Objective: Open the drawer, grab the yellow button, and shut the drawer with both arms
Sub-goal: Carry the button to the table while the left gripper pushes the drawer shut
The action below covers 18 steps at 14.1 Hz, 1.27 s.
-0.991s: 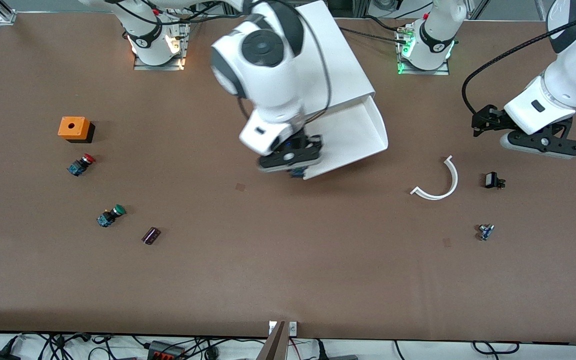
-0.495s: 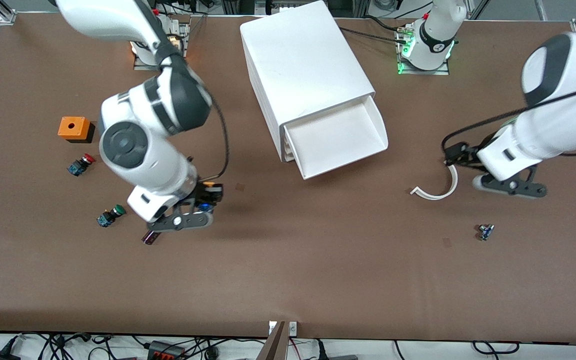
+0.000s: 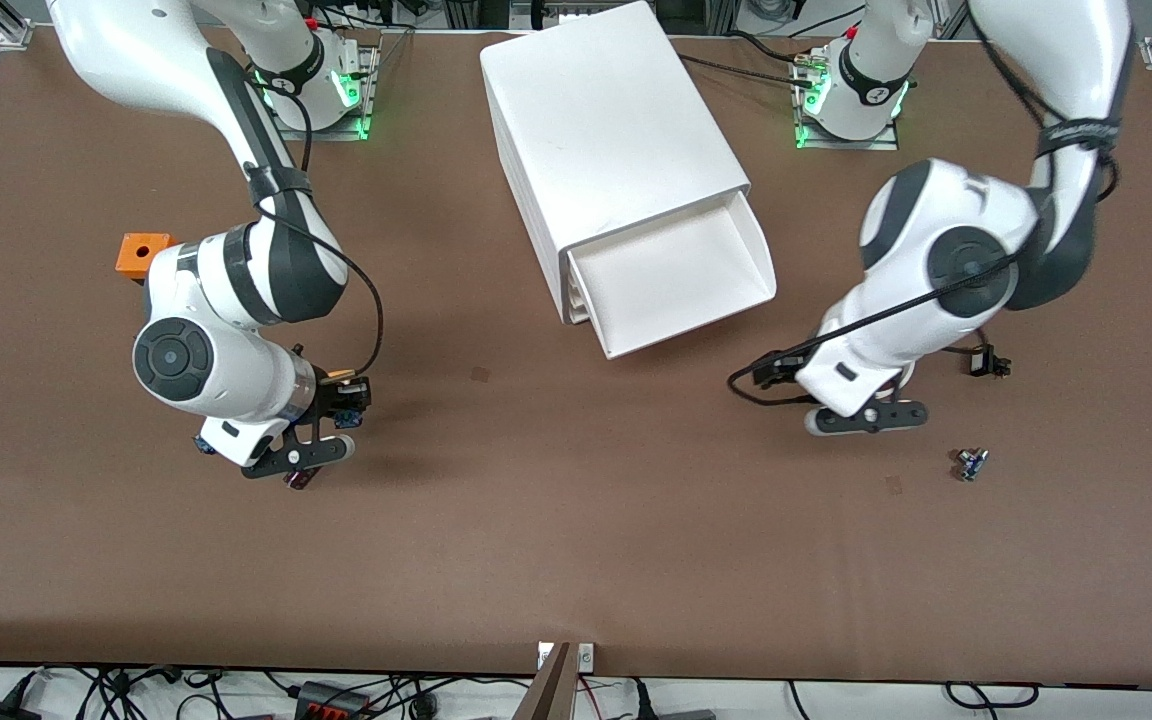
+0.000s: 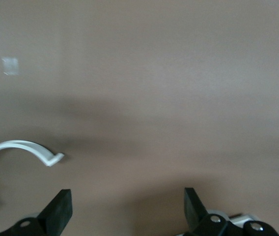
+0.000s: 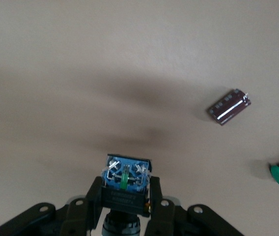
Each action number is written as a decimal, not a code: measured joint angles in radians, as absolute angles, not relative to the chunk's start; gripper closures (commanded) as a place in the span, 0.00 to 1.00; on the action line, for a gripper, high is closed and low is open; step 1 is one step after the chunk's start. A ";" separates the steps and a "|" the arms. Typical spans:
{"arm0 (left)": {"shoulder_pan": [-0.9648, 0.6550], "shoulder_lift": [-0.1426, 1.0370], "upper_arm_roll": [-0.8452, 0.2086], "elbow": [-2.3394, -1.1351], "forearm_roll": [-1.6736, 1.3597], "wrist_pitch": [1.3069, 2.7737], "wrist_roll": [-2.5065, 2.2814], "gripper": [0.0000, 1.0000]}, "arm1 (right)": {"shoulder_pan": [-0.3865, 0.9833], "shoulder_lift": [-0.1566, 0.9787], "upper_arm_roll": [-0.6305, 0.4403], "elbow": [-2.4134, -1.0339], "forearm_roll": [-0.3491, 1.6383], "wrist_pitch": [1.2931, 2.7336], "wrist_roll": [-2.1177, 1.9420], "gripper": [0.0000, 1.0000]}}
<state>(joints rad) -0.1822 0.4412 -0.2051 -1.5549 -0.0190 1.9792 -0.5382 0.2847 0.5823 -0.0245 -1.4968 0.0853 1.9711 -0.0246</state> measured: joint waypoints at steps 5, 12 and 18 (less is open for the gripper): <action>-0.299 0.505 -0.208 -1.561 -0.019 2.023 -0.703 0.00 | 0.278 0.548 -0.014 -1.703 0.085 2.100 -0.119 0.97; -0.298 0.480 -0.303 -1.657 -0.022 2.021 -0.746 0.00 | 0.280 0.562 -0.010 -1.809 0.083 2.239 -0.138 0.96; -0.286 0.410 -0.377 -1.779 -0.092 2.013 -0.767 0.00 | 0.277 0.609 -0.010 -1.810 0.084 2.297 -0.134 0.00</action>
<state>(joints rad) -0.2856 0.4104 -0.3770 -1.7790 -0.0922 2.0131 -0.7671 0.2775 0.6093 -0.0098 -1.8099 0.0837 2.2973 -0.1341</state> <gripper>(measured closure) 0.000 0.533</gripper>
